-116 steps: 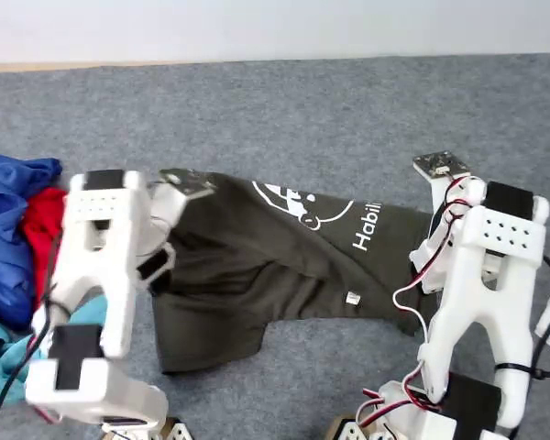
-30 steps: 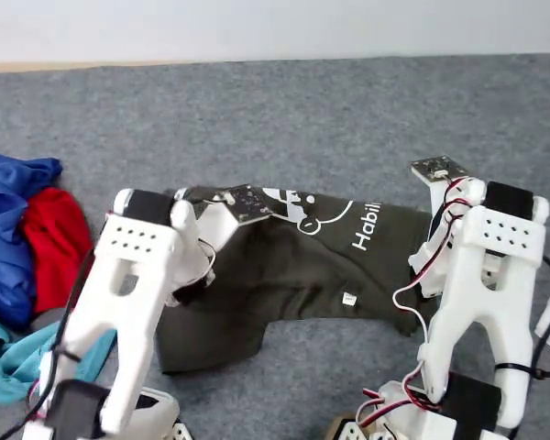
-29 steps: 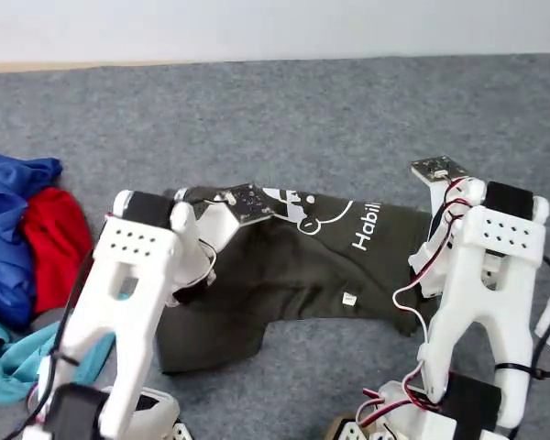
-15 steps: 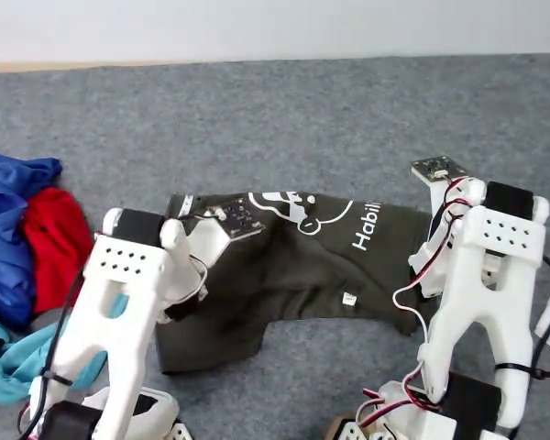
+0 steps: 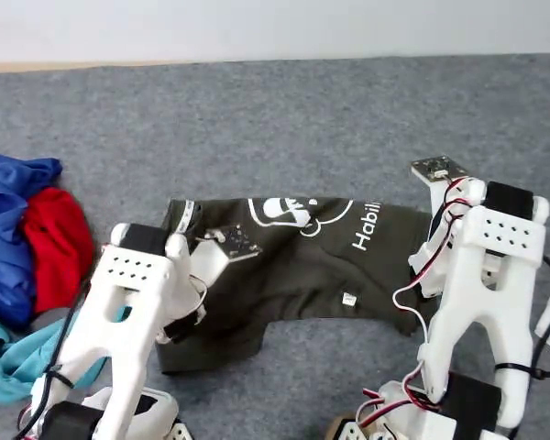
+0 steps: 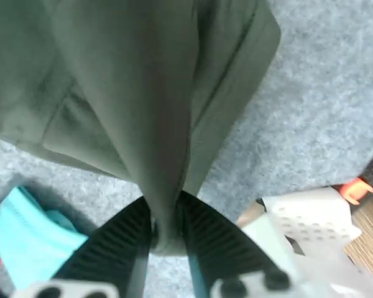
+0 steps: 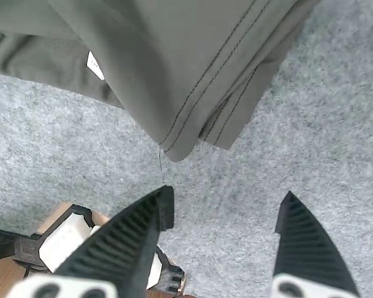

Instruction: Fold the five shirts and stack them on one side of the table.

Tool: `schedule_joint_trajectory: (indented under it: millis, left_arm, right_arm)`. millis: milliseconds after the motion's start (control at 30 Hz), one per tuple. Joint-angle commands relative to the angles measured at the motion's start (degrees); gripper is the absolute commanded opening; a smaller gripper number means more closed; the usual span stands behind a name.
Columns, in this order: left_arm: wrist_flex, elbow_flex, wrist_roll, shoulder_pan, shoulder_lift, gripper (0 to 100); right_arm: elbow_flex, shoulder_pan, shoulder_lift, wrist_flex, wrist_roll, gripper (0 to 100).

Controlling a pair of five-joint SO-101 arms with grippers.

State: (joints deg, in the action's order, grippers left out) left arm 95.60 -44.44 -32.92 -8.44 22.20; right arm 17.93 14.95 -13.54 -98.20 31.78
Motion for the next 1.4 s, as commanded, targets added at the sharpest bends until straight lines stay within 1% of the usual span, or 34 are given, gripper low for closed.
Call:
schedule_joint_trajectory:
  millis: [0,233,367,433,467,600,700,933,1233,1367]
  left_arm:
    - [-3.96,-3.30,0.35,0.26,1.76,0]
    - [-9.23,-8.40,0.35,0.35,1.85,0]
    - [-10.55,-8.57,0.35,0.44,1.85,0]
    - [-10.64,-8.40,0.35,1.76,1.85,1]
    - [-10.73,-8.40,0.35,2.73,1.85,2]
    - [-11.60,-8.40,0.35,7.56,1.93,12]
    - [-12.75,-8.40,0.35,10.20,1.93,16]
    - [-12.31,-7.16,0.35,10.20,1.93,16]
    - [-4.31,6.02,0.44,10.20,1.93,16]
    - [-2.55,8.84,0.44,10.37,1.93,16]
  right_arm:
    - [-2.46,0.48,-1.45,-0.04,0.70,26.6]
    - [-2.46,0.48,-1.45,-0.31,0.70,26.6]
    - [-2.46,0.57,-1.45,-0.48,0.70,26.6]
    - [-2.46,0.57,-1.45,-0.48,0.70,26.6]
    - [-2.46,0.57,-1.45,-0.48,0.70,26.6]
    - [-2.46,0.57,-1.45,-0.22,0.70,26.6]
    - [-2.46,0.57,-1.45,-0.13,0.70,26.6]
    - [-2.46,0.48,-1.45,-0.04,0.70,26.6]
    - [-2.46,0.48,-1.54,-0.13,0.70,26.6]
    - [-2.46,0.48,-1.54,-0.48,0.70,26.6]
